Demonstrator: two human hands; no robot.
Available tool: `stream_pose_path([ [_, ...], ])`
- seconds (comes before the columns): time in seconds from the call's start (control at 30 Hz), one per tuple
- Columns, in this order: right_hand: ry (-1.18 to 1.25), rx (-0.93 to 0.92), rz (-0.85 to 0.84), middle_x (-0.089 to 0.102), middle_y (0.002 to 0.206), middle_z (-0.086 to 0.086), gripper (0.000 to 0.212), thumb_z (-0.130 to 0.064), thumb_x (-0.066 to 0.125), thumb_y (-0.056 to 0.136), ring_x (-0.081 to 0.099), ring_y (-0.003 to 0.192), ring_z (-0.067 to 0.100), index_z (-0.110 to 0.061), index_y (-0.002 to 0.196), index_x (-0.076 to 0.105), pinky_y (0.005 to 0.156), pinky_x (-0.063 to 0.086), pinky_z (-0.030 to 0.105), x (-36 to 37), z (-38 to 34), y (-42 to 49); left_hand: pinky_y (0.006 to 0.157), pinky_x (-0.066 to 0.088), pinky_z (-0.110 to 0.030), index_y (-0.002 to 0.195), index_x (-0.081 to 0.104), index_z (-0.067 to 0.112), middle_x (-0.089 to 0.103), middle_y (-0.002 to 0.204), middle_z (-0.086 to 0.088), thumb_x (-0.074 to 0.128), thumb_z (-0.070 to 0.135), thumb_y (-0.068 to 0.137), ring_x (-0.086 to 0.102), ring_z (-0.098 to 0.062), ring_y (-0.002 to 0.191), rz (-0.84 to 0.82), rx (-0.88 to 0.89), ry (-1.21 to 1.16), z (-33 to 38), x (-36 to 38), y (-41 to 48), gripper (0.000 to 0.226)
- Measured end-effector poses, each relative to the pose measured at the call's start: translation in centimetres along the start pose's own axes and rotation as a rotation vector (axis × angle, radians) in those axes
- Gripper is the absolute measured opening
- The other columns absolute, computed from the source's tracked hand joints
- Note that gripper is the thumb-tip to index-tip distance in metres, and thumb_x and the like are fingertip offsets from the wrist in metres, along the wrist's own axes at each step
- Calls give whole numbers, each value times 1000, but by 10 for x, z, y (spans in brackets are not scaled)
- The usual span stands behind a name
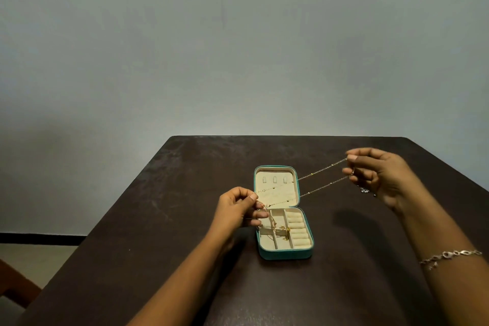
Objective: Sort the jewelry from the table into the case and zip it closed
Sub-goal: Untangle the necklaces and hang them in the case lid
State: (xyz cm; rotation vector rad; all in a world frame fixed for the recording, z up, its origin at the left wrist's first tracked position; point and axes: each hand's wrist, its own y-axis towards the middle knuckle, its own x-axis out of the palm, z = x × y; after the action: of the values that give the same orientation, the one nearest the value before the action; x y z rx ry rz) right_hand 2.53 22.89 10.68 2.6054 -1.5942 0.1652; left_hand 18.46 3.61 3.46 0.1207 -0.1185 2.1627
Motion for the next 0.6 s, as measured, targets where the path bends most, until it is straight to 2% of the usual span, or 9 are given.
stream_pose_path([
  [0.1,23,52,25,63,53,0,12,2,54,85,63,46,8,-7,80,60,43,50,16,-3,11,-2,51,53,-20,88,54,5,63,74,-9,46,9,94,66,-9,59,16,-8,7,0,0,1,11],
  [0.23,28,97,31,58,71,9,10,1,53,86,63,46,8,-6,81,59,42,49,16,-4,21,-4,53,53,-21,85,54,7,64,75,-6,44,10,95,65,-11,63,29,-15,-12,1,-1,1,15],
  [0.33,31,118,31,57,71,9,11,1,53,86,61,44,8,-7,81,59,40,48,15,-4,27,-6,53,54,-22,85,53,7,64,79,-9,42,10,96,65,-15,68,34,-26,-57,1,0,2,16],
  [0.6,22,162,10,54,70,8,10,1,53,86,55,38,5,-7,81,58,35,39,13,-3,38,-8,49,50,-21,87,50,9,64,81,-6,41,14,97,65,-10,58,62,-21,-3,-1,0,3,15],
])
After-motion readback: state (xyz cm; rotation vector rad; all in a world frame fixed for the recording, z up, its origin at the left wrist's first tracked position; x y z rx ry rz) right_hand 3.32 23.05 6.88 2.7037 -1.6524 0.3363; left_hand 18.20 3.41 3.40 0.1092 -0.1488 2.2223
